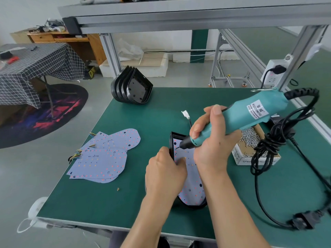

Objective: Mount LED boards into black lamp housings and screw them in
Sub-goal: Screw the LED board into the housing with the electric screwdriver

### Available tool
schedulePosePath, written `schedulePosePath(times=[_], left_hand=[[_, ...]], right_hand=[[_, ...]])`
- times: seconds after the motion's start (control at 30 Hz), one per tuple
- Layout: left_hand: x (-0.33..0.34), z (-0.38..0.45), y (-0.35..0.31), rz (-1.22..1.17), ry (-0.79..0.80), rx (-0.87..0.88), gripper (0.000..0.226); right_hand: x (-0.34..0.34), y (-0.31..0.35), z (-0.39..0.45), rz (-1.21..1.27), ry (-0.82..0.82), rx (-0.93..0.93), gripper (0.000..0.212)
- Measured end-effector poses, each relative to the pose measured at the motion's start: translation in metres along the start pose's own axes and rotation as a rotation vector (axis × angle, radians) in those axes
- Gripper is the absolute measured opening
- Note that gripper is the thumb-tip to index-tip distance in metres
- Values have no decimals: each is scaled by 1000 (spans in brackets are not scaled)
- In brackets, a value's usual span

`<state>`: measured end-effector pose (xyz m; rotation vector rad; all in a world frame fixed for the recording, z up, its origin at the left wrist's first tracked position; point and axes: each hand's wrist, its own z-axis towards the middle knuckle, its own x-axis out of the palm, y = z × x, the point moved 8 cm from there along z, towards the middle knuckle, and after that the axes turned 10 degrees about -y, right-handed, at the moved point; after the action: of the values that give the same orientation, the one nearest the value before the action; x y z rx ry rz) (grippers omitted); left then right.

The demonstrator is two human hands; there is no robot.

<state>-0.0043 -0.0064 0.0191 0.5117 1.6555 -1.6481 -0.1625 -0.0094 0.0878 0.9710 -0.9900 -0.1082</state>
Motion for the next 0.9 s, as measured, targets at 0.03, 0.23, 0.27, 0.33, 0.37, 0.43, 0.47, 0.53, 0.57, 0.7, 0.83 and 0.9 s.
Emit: schedulePosePath(times=[0.03, 0.23, 0.27, 0.33, 0.37, 0.43, 0.47, 0.53, 0.57, 0.7, 0.83, 0.9], left_hand=[[-1, -1, -1, 2, -6, 2, 33], [-3, -3, -1, 6, -20, -10, 31], [-4, -4, 0, 5, -20, -14, 31], [-4, -4, -1, 5, -22, -14, 31], [-4, -4, -1, 4, -24, -12, 31], [-5, -5, -2, 4, -28, -9, 32], [-5, -5, -3, 4, -29, -7, 32], [-5, -5, -3, 1, -31, -4, 32], [-5, -6, -3, -3, -32, -4, 32], [-8, -7, -3, -17, -45, -5, 31], [-9, -8, -4, -18, -54, 5, 30], [-8, -8, -4, -15, -47, 8, 29]], right_hand=[[2, 2, -2, -3, 16, -15, 17], [6, 6, -6, -15, 42, -23, 20], [6, 6, -5, -16, 38, -20, 22], [5, 6, -5, -17, 33, -19, 24], [5, 6, -5, -16, 34, -19, 24], [5, 6, -5, -17, 39, -21, 23], [6, 6, -5, -20, 39, -21, 23], [5, 6, -5, -18, 35, -20, 20], [5, 6, -5, -14, 30, -19, 19], [5, 6, -7, -9, 20, -15, 19], [5, 6, -7, -22, 16, -8, 27], [5, 7, -7, -18, 17, -13, 24]])
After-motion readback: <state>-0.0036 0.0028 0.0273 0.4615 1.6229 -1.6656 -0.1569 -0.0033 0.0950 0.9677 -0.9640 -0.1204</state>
